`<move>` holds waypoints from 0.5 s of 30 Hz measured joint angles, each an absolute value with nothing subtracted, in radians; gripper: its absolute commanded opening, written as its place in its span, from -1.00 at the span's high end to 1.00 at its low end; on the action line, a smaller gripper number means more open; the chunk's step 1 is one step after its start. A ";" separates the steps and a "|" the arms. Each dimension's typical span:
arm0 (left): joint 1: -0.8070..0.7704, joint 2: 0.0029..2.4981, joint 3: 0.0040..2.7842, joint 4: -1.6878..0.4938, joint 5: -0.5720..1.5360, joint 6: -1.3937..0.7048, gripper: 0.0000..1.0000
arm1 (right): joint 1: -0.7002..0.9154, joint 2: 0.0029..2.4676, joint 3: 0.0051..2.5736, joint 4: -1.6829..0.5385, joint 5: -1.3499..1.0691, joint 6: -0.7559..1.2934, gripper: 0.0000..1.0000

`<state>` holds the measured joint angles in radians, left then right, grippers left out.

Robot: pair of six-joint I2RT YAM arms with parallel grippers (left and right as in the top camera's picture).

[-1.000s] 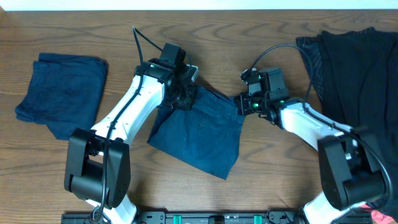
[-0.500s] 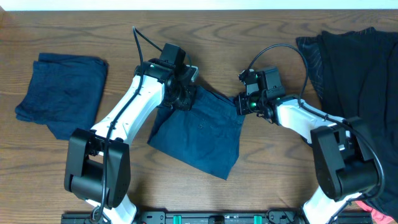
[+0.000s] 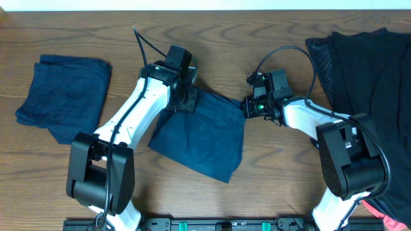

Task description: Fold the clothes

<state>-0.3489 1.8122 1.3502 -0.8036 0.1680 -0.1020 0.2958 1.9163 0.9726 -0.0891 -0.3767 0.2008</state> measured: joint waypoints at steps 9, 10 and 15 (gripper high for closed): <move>-0.349 1.812 1.350 -0.791 0.097 -0.220 0.88 | 0.296 1.916 0.986 -0.128 -0.366 0.197 0.98; -0.349 1.812 1.350 -0.781 0.094 -0.236 0.88 | 0.296 1.916 0.987 -0.133 -0.365 0.196 0.99; -0.349 1.812 1.350 -0.725 0.075 -0.287 0.88 | 0.296 1.916 0.989 -0.136 -0.364 0.193 0.98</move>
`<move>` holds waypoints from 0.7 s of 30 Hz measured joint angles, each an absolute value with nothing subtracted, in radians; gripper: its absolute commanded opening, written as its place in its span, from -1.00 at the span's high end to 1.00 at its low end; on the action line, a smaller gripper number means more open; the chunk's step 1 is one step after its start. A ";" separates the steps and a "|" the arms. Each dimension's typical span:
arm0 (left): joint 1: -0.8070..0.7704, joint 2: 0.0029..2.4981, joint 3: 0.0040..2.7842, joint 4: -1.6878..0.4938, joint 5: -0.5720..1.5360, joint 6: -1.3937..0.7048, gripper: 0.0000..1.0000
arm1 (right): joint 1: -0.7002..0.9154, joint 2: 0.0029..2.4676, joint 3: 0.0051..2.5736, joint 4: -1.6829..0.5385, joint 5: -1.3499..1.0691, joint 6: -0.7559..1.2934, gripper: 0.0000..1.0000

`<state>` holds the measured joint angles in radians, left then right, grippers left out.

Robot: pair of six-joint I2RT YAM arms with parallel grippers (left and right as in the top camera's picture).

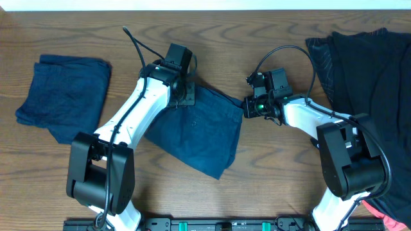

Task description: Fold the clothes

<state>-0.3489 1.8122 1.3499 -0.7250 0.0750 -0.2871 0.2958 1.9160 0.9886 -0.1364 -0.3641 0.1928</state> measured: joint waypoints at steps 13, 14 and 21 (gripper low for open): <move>-0.349 1.954 1.349 -0.572 0.052 -0.318 0.86 | 0.295 1.916 0.995 -0.160 -0.361 0.184 0.98; -0.349 1.968 1.349 -0.562 0.051 -0.319 0.85 | 0.295 1.916 0.996 -0.162 -0.360 0.181 0.98; -0.349 2.002 1.349 -0.488 0.040 -0.319 0.74 | 0.294 1.916 1.000 -0.173 -0.360 0.175 0.98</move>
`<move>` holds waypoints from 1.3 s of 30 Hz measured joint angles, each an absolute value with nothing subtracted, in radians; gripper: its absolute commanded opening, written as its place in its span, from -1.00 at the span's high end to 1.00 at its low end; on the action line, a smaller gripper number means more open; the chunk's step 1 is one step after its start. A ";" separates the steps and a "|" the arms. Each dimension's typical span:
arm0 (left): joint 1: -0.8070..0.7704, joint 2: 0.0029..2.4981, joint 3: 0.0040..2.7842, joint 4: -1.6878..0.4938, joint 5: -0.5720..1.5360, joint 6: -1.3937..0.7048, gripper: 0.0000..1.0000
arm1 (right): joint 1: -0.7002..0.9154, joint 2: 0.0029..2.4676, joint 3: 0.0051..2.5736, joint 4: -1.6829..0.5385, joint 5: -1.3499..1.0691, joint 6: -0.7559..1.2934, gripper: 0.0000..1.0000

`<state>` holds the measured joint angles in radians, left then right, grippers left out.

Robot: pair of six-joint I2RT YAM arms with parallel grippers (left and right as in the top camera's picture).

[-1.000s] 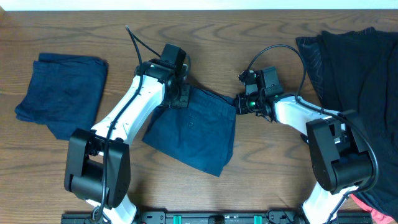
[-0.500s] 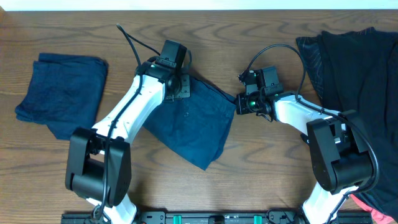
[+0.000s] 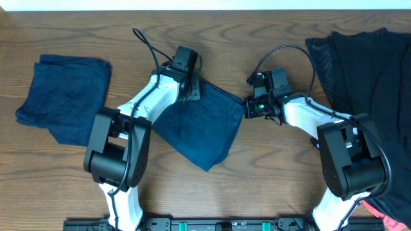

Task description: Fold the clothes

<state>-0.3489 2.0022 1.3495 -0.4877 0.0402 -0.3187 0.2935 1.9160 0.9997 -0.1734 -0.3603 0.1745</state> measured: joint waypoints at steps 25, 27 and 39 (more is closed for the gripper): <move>-0.253 2.002 1.349 -0.413 -0.059 -0.327 -0.49 | 0.290 1.916 1.000 -0.179 -0.364 0.175 0.98; -0.248 2.002 1.349 -0.402 -0.062 -0.316 -0.63 | 0.290 1.916 1.000 -0.180 -0.364 0.175 0.98; -0.245 2.002 1.349 -0.400 -0.060 -0.249 -0.96 | 0.290 1.915 1.002 -0.187 -0.364 0.174 0.98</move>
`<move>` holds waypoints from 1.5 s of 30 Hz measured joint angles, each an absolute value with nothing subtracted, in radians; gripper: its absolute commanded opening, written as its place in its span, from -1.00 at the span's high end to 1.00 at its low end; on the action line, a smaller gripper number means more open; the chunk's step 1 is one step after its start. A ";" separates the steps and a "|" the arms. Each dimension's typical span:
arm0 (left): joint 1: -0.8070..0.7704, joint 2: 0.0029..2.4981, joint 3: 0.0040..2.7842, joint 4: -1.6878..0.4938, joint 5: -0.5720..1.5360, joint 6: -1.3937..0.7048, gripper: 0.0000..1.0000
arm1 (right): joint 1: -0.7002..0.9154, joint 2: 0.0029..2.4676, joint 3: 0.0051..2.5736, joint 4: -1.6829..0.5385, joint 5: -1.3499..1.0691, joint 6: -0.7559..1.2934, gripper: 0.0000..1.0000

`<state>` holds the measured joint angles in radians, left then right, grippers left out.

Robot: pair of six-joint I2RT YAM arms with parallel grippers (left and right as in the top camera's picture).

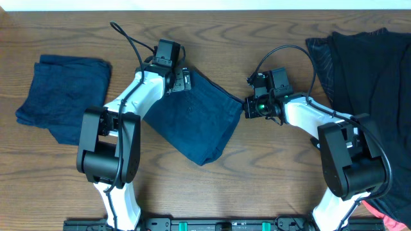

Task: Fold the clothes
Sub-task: 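Carry the shorts left and place them on the folded navy garment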

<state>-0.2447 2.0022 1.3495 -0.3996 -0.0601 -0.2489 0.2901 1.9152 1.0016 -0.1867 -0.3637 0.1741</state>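
A folded navy garment [192,122] lies as a tilted square in the middle of the wooden table [270,173]. My left gripper [182,79] is at its far left corner and appears shut on the cloth edge. At the right corner, my right gripper [245,107] appears shut on the fabric. The fingertips of both are hard to make out from overhead.
A folded blue garment [64,96] lies at the far left. A heap of black clothes [366,70] covers the right end of the table, with a pink piece [387,220] at the bottom right corner. Cables arch over both arms.
My left gripper has moved farther back and to the left with the garment's corner. The cloth is stretched and turned more; its near corner sits slightly higher. The right gripper has stayed put.
At first the navy garment lay lower, its near corner to the right, with both grippers on its far corners. At each later moment the left gripper was farther back. The cloth has swung about the still right gripper, its near corner now farther left.
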 measured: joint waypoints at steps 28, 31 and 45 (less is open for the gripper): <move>-0.231 2.057 1.363 -0.472 0.168 -0.019 0.88 | 0.276 1.870 0.997 -0.287 -0.348 0.170 0.49; -0.222 2.049 1.364 -0.498 0.173 -0.006 0.88 | 0.253 1.826 0.979 -0.345 -0.311 0.170 0.49; 0.000 1.706 1.341 -0.568 0.100 -0.163 0.88 | 0.125 1.468 0.966 -0.550 -0.181 0.170 0.58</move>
